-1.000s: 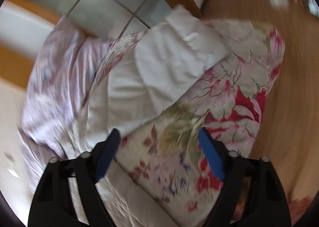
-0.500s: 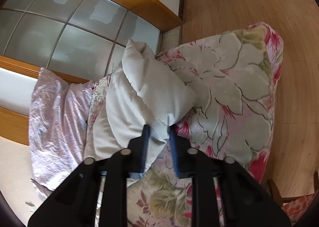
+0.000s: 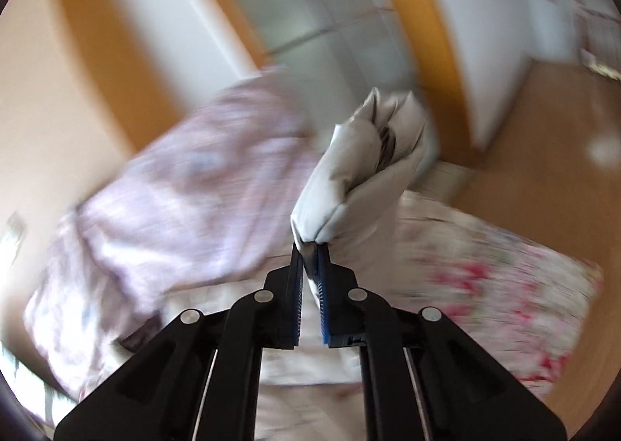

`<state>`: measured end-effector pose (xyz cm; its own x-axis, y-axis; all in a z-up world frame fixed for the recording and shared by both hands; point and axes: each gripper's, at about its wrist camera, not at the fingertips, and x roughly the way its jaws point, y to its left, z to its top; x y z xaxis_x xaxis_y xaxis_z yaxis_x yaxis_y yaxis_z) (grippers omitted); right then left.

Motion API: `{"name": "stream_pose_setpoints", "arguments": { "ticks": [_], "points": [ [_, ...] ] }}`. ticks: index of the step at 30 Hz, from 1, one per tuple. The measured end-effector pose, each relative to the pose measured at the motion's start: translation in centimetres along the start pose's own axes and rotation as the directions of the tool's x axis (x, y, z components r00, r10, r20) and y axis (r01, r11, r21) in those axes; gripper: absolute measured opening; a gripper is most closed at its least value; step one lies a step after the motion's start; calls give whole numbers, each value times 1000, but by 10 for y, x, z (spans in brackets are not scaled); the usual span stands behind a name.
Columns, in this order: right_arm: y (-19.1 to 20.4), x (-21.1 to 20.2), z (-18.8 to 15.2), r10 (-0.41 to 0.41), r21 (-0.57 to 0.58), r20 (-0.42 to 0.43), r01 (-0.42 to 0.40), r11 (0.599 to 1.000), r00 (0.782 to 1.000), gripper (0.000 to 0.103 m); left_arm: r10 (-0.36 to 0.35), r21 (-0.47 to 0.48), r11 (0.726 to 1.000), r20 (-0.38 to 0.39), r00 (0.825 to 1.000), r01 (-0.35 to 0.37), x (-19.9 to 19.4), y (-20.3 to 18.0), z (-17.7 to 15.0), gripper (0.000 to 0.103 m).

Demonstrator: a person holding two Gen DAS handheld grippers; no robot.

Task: Fold large clothes

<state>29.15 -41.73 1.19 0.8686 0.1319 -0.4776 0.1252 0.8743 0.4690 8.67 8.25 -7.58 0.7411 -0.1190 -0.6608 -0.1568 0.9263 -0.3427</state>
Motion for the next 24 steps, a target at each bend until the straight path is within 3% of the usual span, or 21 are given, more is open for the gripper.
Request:
{"name": "stream_pose_setpoints", "arguments": {
  "ticks": [4,8,11,14,17,21,24],
  "points": [
    [103,-2,-16,208,-181,-53,-214,960,977,8,78,-9,997,111,991,-78,-22,8,-1,101],
    [178,3,-51,373,-268,-174,-408,872,911,8,80,-63,995,122,989,-73,-36,25,3,101],
    [219,19,-86,421,-275,-297,-499,822,857,8,62,-109,993,112,992,-50,-43,40,2,101],
    [251,36,-132,412,-294,-419,-550,782,809,8,78,-133,989,120,990,-61,-49,50,-1,101],
    [269,55,-179,357,-310,-516,-557,770,779,8,86,-145,987,132,988,-66,-55,55,-3,101],
    [278,78,-234,216,-401,-576,-503,765,788,8,106,-146,986,140,984,-85,-62,57,-5,101],
    [278,96,-274,71,-515,-600,-453,728,797,10,113,-148,985,137,984,-92,-65,58,-6,101]
  ]
}}
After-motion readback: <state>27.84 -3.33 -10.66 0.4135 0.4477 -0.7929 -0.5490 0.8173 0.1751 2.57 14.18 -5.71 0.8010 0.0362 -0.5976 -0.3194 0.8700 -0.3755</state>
